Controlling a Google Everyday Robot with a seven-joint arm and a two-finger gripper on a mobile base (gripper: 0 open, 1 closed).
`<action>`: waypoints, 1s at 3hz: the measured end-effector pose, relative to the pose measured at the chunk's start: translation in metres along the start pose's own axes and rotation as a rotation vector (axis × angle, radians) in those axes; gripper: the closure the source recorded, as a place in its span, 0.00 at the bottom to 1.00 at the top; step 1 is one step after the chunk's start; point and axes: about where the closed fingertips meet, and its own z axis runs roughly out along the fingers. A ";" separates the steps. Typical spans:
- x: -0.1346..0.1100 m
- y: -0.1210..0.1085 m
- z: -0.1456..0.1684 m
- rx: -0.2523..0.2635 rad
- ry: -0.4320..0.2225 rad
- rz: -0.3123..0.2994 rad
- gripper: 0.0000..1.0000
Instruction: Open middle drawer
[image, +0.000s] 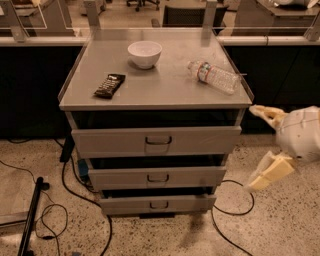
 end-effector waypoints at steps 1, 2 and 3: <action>0.011 0.012 0.034 -0.050 0.044 0.007 0.00; 0.036 0.023 0.085 -0.089 0.119 0.020 0.00; 0.066 0.028 0.134 -0.119 0.146 0.057 0.00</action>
Offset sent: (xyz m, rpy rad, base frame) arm 0.0273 0.0388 -0.1676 -0.1973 0.1735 -0.0227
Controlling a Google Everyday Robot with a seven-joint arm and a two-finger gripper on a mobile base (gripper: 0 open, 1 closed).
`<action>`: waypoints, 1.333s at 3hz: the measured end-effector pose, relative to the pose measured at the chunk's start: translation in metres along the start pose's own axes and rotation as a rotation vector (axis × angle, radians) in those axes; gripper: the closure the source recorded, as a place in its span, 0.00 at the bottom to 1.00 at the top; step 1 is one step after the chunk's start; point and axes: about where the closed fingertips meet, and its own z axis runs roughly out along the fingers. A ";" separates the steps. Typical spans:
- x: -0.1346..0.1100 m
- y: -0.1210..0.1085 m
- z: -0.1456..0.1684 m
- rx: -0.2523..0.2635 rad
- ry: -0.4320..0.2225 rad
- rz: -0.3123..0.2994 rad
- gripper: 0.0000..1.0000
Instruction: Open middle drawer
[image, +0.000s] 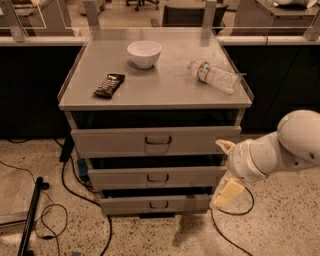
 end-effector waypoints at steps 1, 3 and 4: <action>0.013 -0.005 0.027 0.013 -0.050 0.018 0.00; 0.018 -0.011 0.048 0.038 -0.115 -0.011 0.00; 0.019 -0.009 0.057 0.019 -0.106 -0.011 0.00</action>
Offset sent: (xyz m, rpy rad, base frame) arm 0.0352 0.0089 -0.0639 0.1629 -0.1293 0.0184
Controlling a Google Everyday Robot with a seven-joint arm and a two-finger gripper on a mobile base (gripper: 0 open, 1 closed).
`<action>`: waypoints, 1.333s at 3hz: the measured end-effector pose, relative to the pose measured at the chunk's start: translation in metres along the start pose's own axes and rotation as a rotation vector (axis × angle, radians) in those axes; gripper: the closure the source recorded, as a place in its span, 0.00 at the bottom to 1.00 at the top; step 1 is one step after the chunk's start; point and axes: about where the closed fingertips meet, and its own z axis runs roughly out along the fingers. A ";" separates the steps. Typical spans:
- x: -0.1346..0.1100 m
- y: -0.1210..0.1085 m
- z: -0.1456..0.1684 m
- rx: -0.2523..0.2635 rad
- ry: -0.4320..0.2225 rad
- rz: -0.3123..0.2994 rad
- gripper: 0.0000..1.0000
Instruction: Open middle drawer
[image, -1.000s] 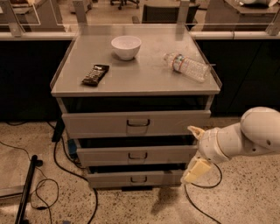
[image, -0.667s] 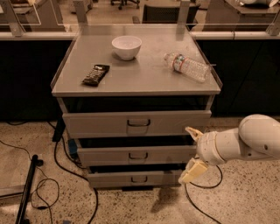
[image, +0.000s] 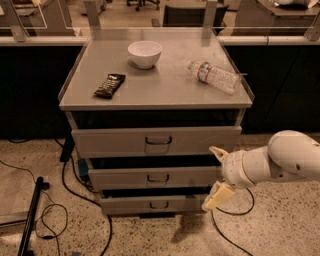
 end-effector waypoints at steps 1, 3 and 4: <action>0.023 -0.014 0.028 -0.005 0.057 0.033 0.00; 0.064 -0.041 0.093 -0.042 0.146 0.062 0.00; 0.069 -0.041 0.112 -0.073 0.165 0.044 0.00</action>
Offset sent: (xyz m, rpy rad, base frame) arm 0.0745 -0.0145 -0.1246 -0.1393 0.1407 -0.0817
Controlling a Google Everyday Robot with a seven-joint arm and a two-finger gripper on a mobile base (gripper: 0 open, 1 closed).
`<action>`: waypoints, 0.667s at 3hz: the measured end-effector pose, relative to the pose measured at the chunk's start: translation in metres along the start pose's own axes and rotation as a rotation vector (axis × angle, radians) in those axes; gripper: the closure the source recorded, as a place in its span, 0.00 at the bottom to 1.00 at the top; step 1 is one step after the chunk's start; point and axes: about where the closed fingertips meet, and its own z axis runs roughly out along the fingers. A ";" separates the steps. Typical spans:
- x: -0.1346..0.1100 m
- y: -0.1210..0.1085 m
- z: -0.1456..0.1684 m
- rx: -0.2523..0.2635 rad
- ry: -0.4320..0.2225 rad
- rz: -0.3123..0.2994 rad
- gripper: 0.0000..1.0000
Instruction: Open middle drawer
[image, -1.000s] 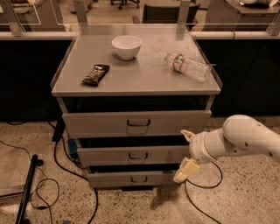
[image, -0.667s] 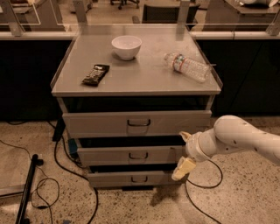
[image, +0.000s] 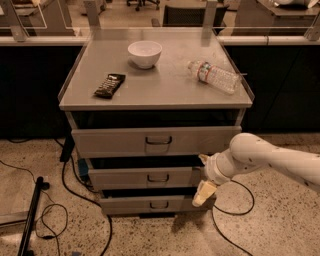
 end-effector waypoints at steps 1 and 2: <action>-0.001 0.004 0.015 -0.065 -0.054 -0.030 0.00; 0.004 0.007 0.022 -0.098 -0.149 -0.106 0.00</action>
Offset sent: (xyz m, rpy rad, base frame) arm -0.0053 0.0017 -0.0243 0.2095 -0.0404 0.2277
